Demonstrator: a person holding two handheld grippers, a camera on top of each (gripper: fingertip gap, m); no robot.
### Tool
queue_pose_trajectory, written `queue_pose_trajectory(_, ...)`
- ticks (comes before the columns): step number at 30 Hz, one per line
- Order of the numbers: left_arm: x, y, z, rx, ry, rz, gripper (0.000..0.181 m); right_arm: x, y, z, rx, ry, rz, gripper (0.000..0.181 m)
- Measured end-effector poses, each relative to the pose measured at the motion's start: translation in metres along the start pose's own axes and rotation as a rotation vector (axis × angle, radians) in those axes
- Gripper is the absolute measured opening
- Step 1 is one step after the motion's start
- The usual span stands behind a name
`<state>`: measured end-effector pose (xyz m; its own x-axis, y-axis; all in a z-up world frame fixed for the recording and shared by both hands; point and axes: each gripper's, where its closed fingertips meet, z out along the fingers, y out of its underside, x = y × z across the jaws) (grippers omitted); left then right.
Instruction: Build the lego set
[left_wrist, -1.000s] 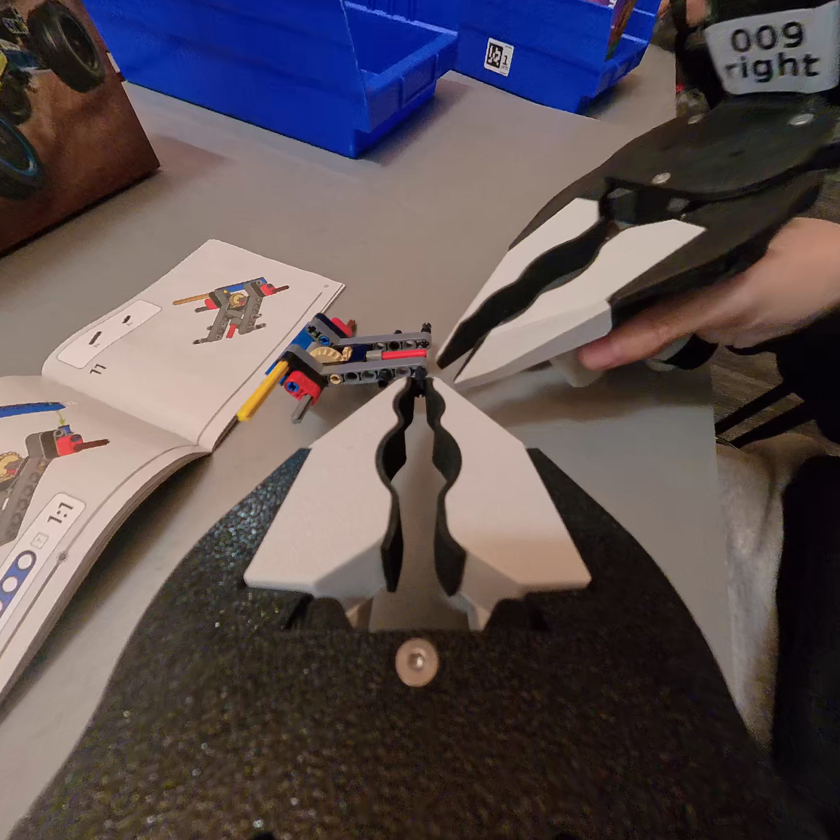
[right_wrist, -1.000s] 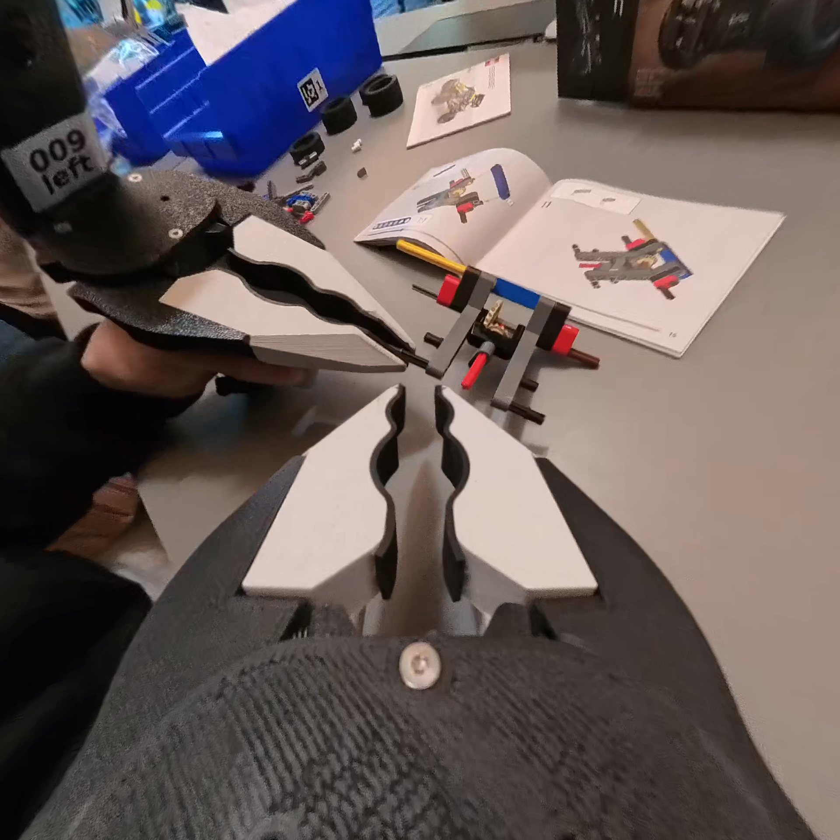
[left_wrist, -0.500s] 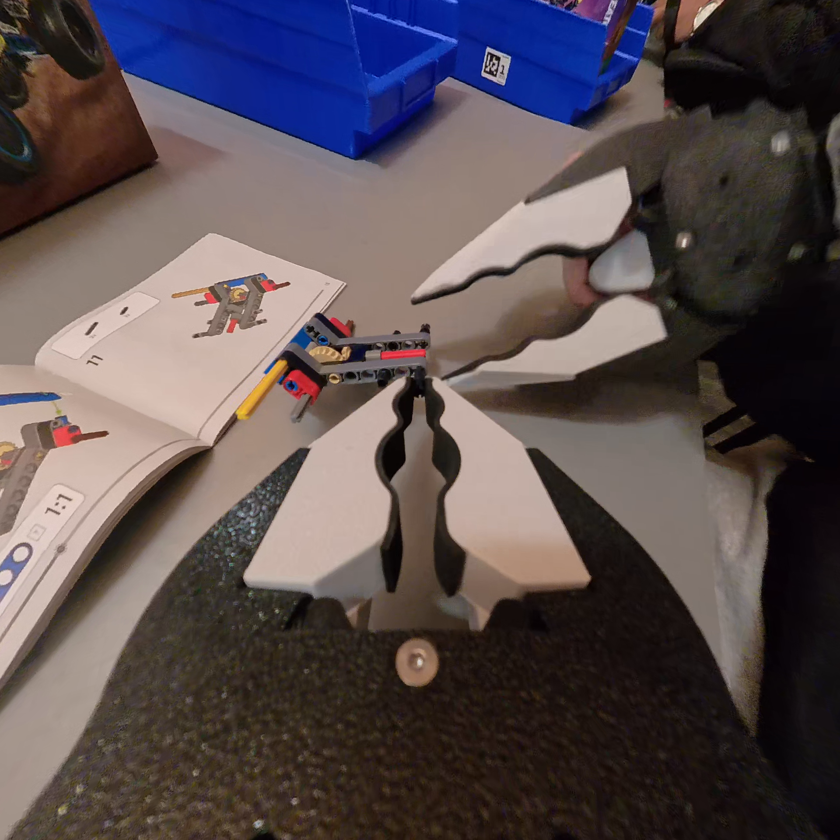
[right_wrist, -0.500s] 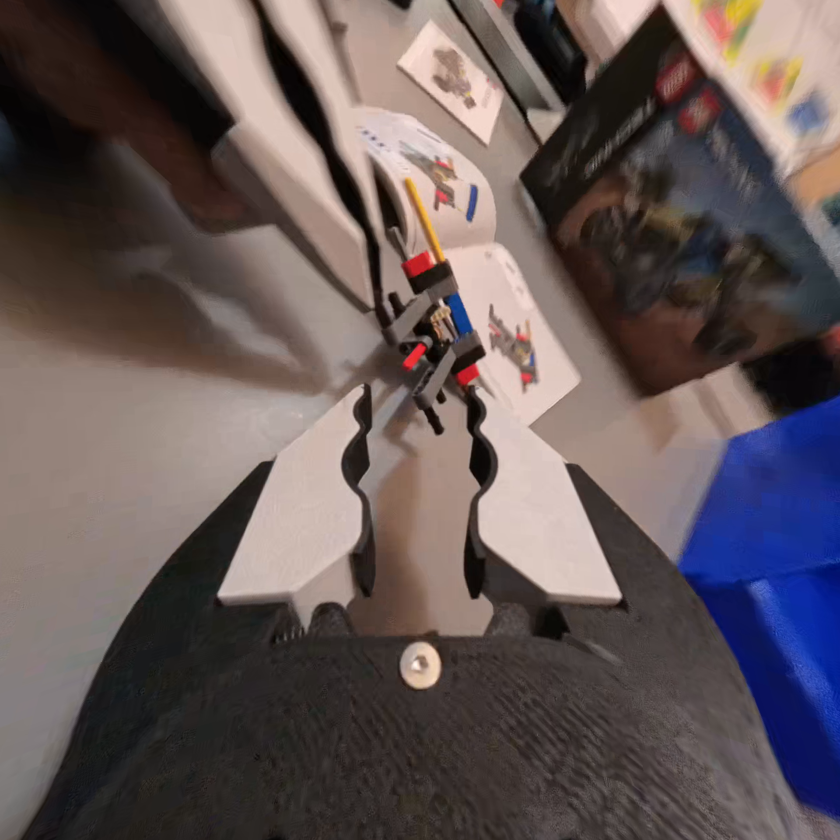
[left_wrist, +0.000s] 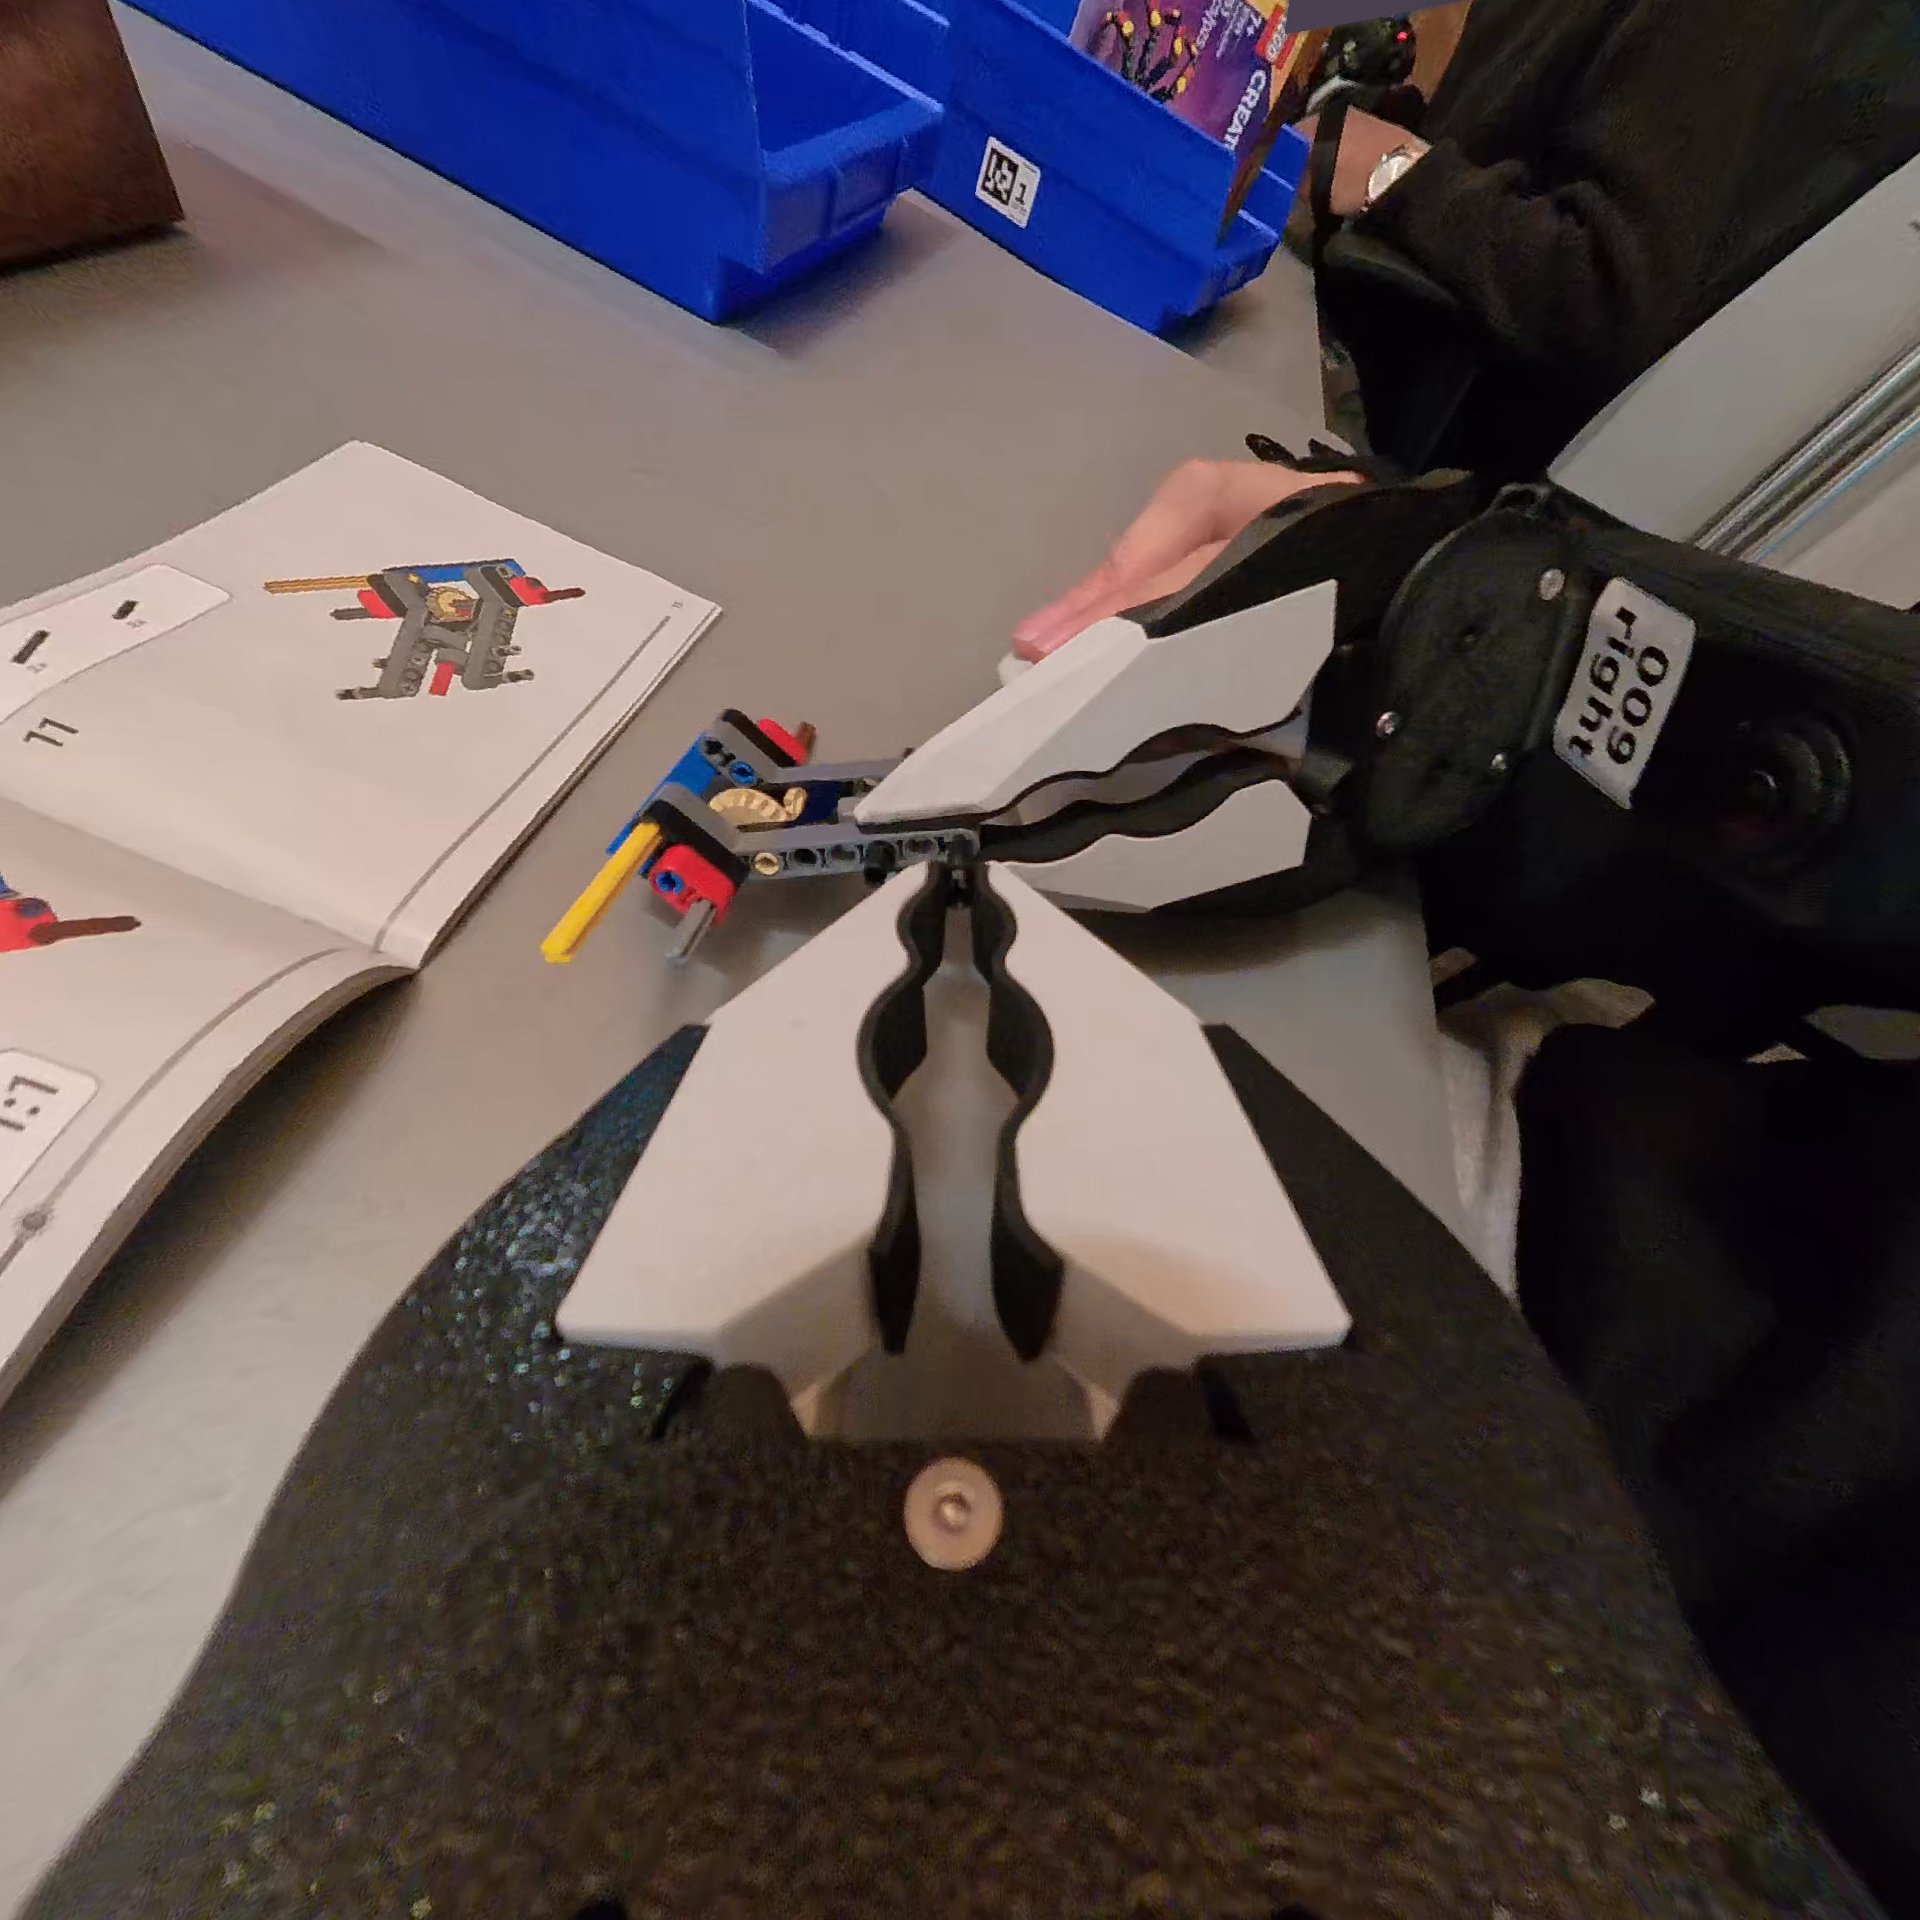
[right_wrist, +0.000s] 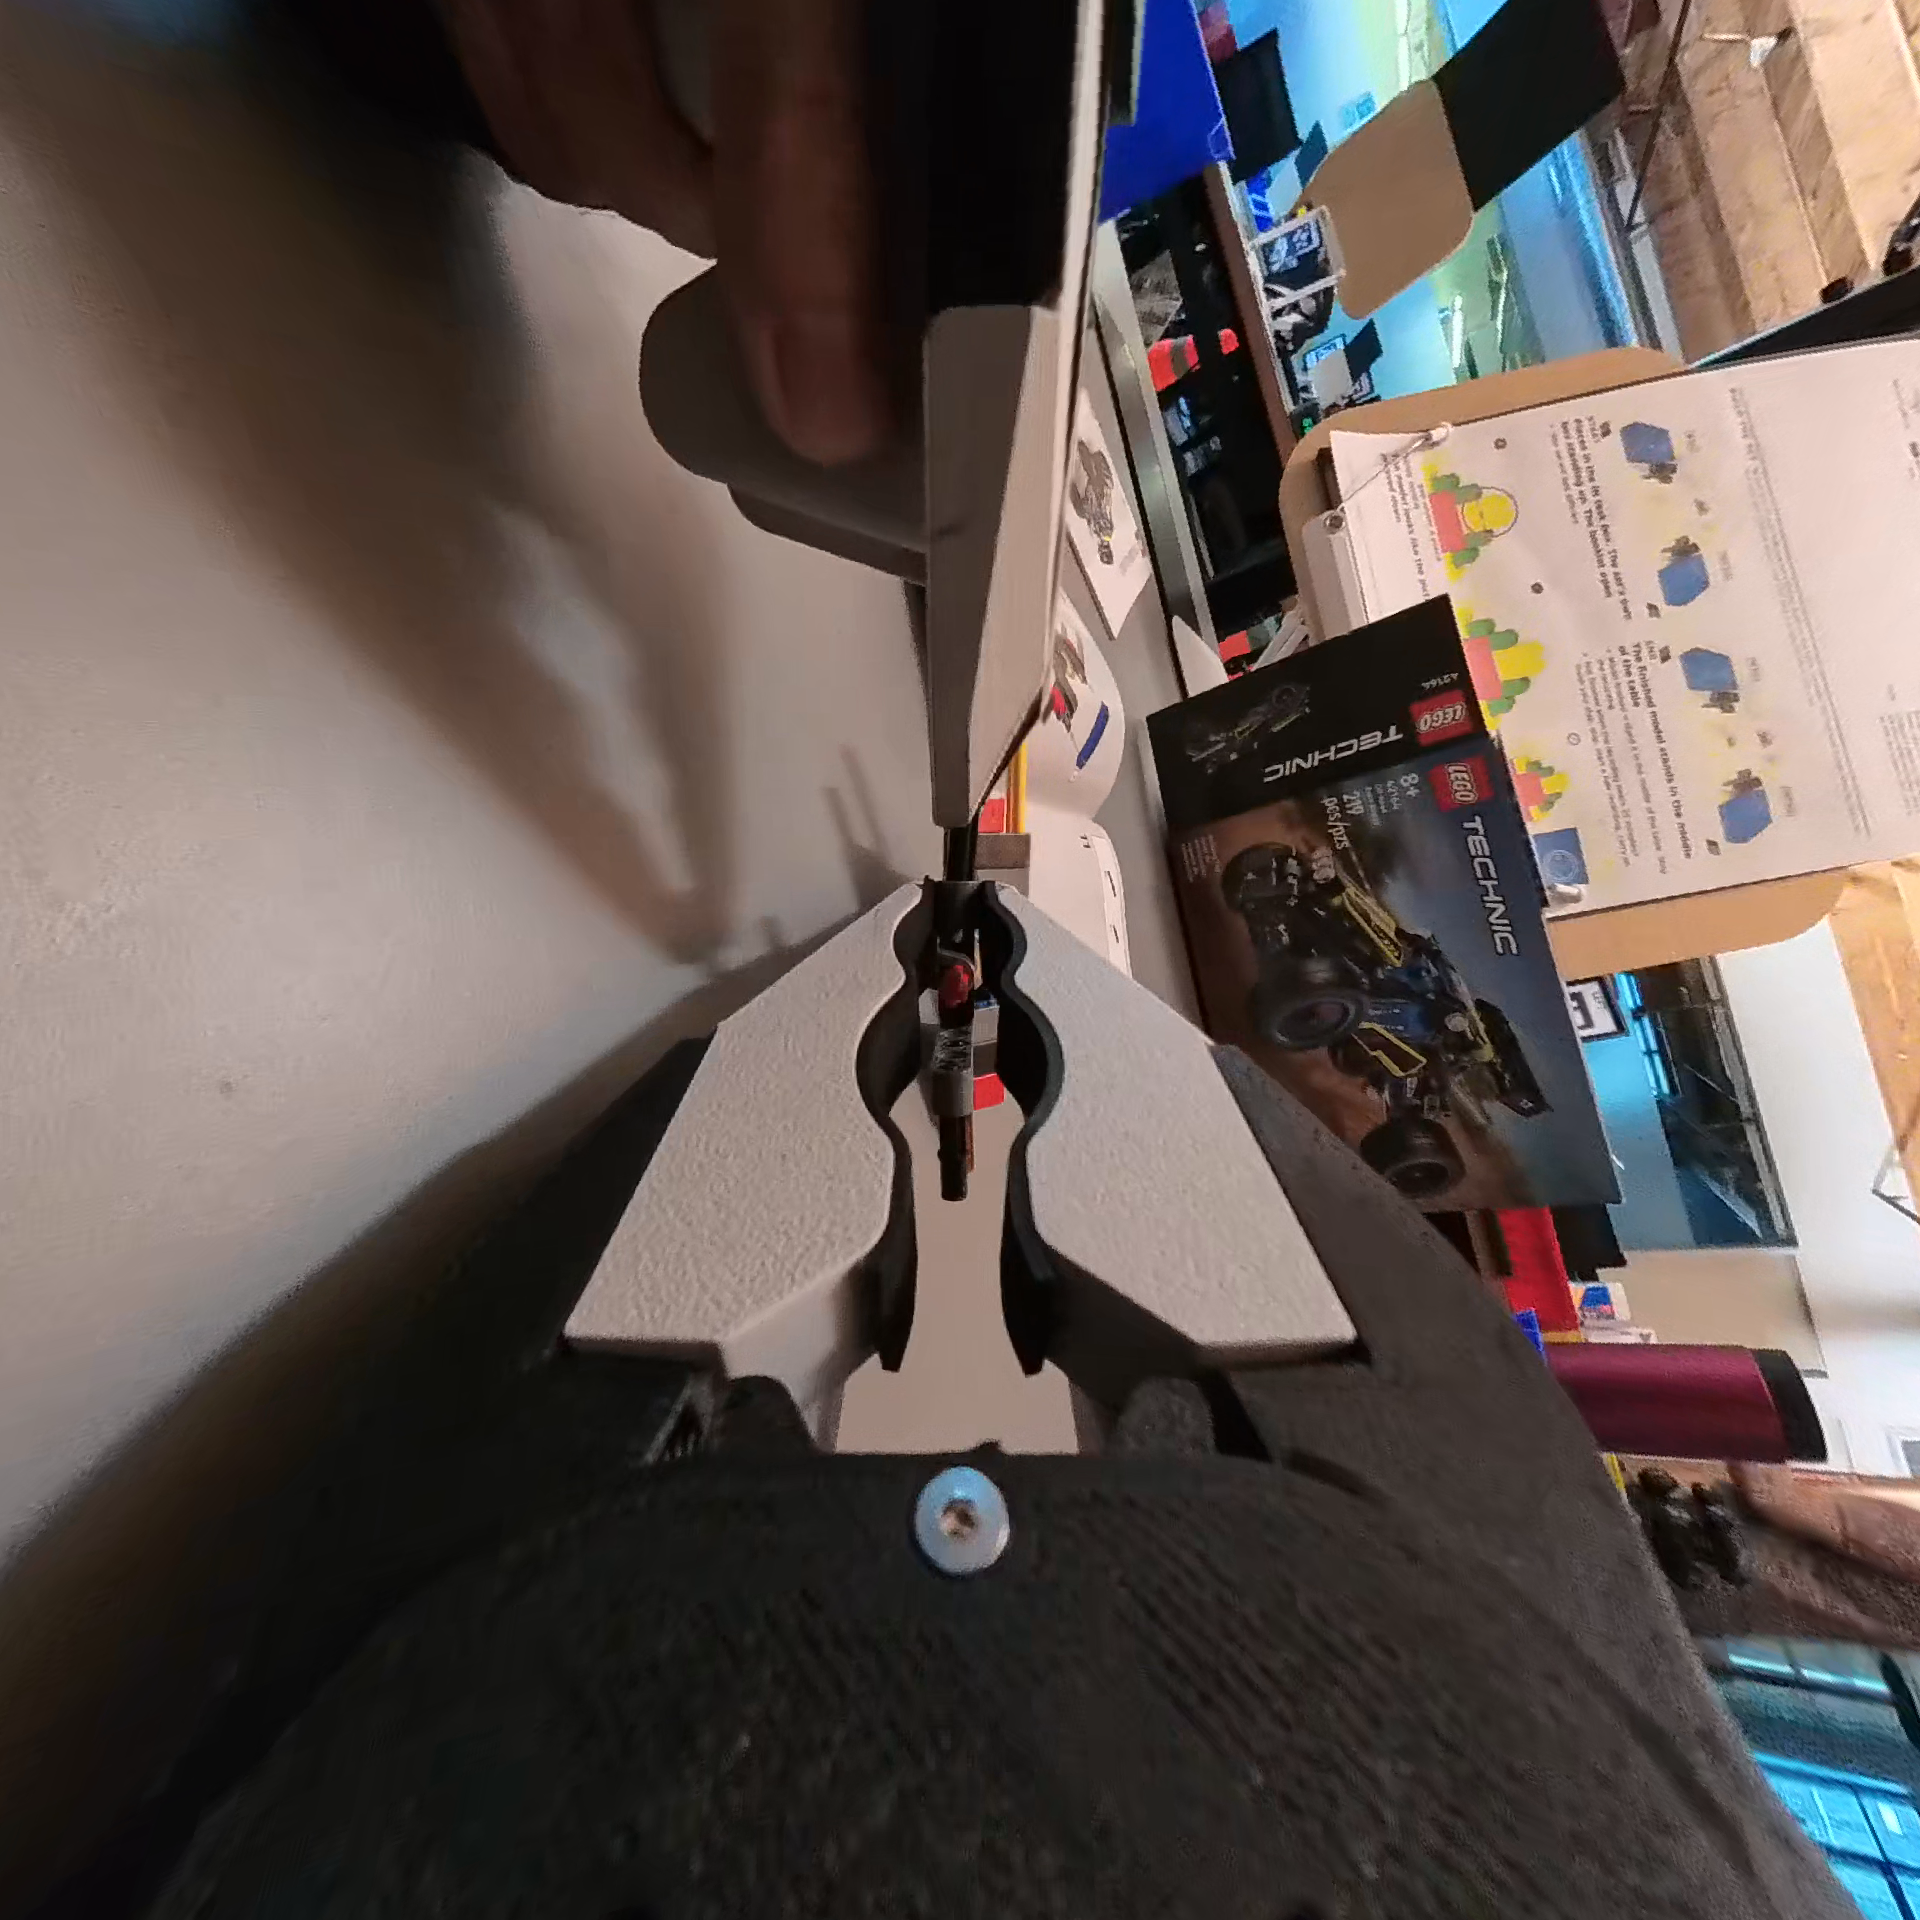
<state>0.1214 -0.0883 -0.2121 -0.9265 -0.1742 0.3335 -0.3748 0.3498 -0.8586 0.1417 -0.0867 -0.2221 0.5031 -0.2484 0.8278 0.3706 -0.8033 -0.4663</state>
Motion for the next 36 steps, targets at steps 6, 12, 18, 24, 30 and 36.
queue_pose_trajectory(6,-0.002,0.0,0.002,0.005,-0.091,0.027,0.003,0.001,0.003,0.003,-0.083,0.013,0.022,0.005)
queue_pose_trajectory(12,-0.006,0.001,0.004,-0.041,-0.218,0.135,0.003,0.0,0.004,0.006,-0.071,0.007,0.064,0.006)
queue_pose_trajectory(18,-0.011,-0.004,-0.005,0.038,-0.12,0.003,0.002,0.002,0.003,0.0,0.01,0.017,0.13,0.018)
queue_pose_trajectory(24,-0.011,0.001,-0.009,0.019,-0.066,-0.043,0.003,0.004,0.0,-0.004,0.025,0.034,0.105,0.019)
queue_pose_trajectory(30,-0.009,0.007,-0.009,-0.016,-0.013,-0.076,0.003,-0.008,-0.009,0.002,0.053,-0.012,-0.022,0.014)
queue_pose_trajectory(36,-0.01,0.01,-0.012,-0.032,0.009,-0.085,0.003,-0.006,-0.012,0.004,0.062,-0.022,-0.066,0.006)
